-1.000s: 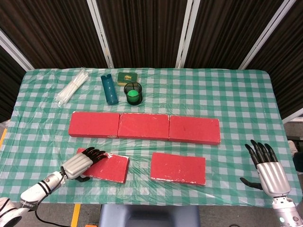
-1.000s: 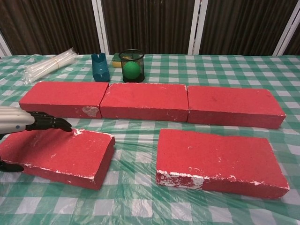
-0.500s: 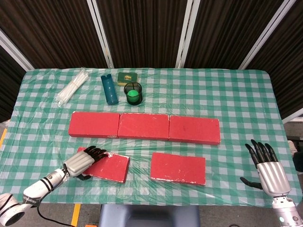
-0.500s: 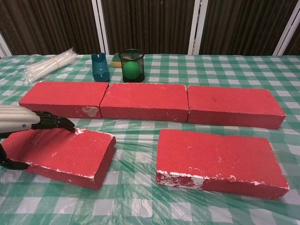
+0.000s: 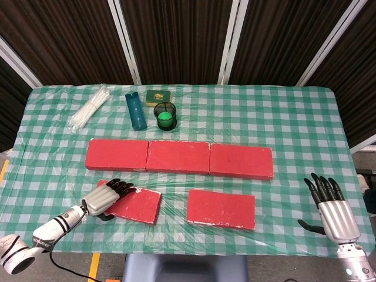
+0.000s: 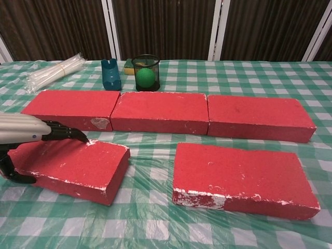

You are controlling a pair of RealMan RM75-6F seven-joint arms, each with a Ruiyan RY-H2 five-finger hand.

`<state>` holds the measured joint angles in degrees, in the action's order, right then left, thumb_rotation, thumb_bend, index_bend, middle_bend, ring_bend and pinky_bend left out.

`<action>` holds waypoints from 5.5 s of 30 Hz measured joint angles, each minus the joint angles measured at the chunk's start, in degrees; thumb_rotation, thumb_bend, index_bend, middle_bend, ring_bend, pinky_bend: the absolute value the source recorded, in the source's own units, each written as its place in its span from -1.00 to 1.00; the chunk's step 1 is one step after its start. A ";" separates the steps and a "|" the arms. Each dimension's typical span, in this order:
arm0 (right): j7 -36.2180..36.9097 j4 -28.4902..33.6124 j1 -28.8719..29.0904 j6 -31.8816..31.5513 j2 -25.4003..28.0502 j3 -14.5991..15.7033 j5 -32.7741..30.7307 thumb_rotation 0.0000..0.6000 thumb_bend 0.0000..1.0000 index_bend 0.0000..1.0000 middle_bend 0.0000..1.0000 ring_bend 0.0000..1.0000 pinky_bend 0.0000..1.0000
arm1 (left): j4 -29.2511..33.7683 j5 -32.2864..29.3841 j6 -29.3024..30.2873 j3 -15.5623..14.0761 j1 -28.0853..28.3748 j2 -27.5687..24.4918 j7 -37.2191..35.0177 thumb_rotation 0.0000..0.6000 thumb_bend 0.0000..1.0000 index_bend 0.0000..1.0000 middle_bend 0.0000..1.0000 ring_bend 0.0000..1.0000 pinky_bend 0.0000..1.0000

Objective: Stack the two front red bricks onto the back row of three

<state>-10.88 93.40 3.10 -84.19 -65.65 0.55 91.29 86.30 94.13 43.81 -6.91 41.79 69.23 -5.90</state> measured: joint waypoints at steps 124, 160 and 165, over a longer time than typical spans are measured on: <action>2.39 0.06 2.39 4.50 1.34 -1.63 -5.60 0.78 -0.83 -1.00 -1.00 -1.00 -1.00 | -5.33 -45.42 -7.08 13.23 18.47 8.51 27.63 1.00 -0.30 -0.46 0.27 -0.20 -0.03; 2.21 0.47 2.01 3.69 1.50 -1.71 -6.02 0.79 -0.83 -1.00 -1.00 -1.00 -1.00 | -6.80 -44.06 -7.86 12.11 18.91 8.59 23.61 1.00 -0.45 -1.00 -1.00 -1.00 -0.51; 2.13 0.55 1.96 3.63 1.52 -1.71 -6.04 0.79 -0.83 -1.00 -1.00 -1.00 -1.00 | -7.04 -43.60 -7.37 12.14 18.93 8.99 23.46 1.00 -0.47 -1.00 -1.00 -1.00 -0.59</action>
<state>-8.75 93.95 5.06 -80.56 -64.13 -1.17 85.25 79.27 50.53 36.43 5.23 60.71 78.22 17.56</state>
